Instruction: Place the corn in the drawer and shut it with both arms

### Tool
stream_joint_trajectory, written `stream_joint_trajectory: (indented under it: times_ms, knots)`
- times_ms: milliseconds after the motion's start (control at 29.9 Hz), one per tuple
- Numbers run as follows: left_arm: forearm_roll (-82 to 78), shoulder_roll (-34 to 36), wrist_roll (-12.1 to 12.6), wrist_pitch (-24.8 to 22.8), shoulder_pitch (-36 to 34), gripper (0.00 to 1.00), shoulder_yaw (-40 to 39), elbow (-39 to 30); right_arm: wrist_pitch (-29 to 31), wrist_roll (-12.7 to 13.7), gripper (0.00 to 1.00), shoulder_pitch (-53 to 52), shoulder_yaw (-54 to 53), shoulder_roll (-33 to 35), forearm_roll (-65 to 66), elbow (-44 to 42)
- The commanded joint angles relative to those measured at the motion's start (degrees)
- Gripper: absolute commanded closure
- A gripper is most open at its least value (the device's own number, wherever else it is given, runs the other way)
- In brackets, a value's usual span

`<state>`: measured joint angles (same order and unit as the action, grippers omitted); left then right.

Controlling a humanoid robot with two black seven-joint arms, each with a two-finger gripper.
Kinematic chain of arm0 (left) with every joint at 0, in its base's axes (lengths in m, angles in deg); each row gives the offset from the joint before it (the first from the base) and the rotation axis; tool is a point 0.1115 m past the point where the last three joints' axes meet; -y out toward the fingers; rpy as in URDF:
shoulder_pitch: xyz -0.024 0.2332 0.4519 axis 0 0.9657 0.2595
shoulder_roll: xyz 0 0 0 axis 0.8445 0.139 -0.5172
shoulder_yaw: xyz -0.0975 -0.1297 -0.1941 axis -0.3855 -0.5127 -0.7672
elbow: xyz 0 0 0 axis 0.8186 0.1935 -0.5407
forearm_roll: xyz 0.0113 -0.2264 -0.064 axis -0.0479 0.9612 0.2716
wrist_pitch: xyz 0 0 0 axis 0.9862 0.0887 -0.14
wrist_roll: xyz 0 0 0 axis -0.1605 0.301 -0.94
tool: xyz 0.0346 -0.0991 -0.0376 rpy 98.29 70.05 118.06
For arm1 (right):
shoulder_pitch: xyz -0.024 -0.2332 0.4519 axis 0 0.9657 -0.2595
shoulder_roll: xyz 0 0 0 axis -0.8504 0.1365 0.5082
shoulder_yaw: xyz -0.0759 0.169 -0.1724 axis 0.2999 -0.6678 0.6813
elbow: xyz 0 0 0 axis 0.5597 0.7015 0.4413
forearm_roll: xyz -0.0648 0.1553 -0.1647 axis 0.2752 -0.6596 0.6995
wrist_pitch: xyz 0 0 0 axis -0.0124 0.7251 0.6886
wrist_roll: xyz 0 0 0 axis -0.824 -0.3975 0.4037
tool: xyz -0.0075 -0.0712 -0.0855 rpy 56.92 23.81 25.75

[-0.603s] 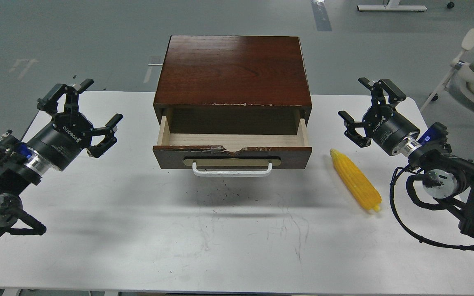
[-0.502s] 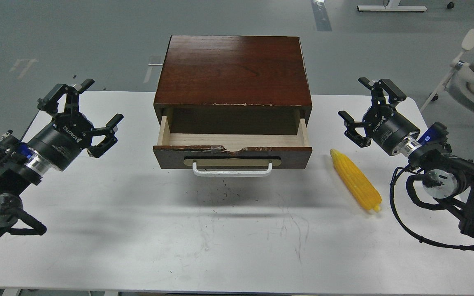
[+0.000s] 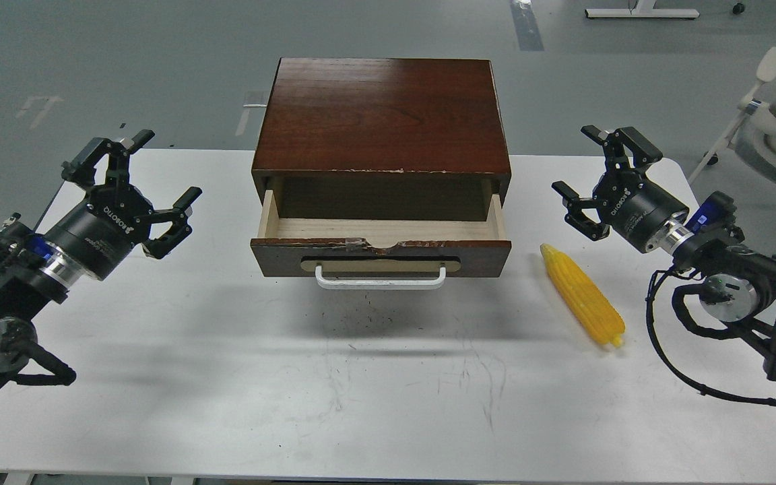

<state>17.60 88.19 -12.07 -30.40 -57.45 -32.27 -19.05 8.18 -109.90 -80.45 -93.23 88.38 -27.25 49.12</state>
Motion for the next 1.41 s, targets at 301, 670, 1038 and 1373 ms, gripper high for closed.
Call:
stream_joint_trajectory:
  times_ms: [301, 670, 1038, 1373]
  knots:
    - [-0.3, 1.4, 0.0, 0.0, -0.3, 0.01, 0.1, -0.5, -0.1, 0.0, 0.00, -14.7, 8.0, 14.6, 44.3, 8.1]
    - [-0.3, 2.8, 0.0, 0.0, -0.3, 0.01, 0.1, -0.8, -8.3, 0.0, 0.00, -14.1, 17.8, 18.4, 73.2, 13.1]
    - [-0.3, 2.2, 0.0, 0.0, -0.2, 0.01, 0.5, -0.8, -20.7, 0.0, 0.01, -13.6, 30.0, 10.0, 76.0, 7.3]
    - [-0.3, 2.3, 0.0, 0.0, -0.2, 0.01, 0.4, -0.8, -20.9, 0.0, 0.17, -10.7, 30.8, 4.7, 76.0, 4.5]
